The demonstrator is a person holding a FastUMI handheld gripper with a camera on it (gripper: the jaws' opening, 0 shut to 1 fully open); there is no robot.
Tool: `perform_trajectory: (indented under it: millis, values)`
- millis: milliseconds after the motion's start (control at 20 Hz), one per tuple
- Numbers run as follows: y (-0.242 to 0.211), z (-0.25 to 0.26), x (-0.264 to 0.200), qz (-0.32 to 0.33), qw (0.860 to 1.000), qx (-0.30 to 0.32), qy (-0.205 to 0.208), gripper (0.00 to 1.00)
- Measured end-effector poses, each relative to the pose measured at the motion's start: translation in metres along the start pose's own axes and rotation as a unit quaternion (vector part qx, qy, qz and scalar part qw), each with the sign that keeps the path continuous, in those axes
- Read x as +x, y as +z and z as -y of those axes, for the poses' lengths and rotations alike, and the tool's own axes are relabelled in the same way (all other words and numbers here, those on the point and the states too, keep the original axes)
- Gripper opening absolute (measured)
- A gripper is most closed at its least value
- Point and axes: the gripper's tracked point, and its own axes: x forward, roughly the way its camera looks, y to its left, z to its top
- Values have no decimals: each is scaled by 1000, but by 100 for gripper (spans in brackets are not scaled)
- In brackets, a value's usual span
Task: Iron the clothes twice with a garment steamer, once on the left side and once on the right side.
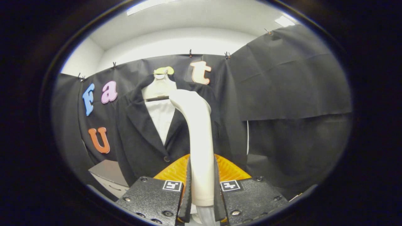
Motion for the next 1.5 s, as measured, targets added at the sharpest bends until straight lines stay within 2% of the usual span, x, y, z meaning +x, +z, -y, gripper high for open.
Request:
perform_trajectory:
  millis: [250, 550, 1100, 1500]
  values:
    - [29, 1, 38, 21, 999, -18, -15, 32]
    - [34, -6, 66, 23, 998, -48, -31, 32]
    - [-28, 8, 62, -25, 997, -59, -53, 32]
    - [-87, 17, 46, -62, 991, -90, -75, 32]
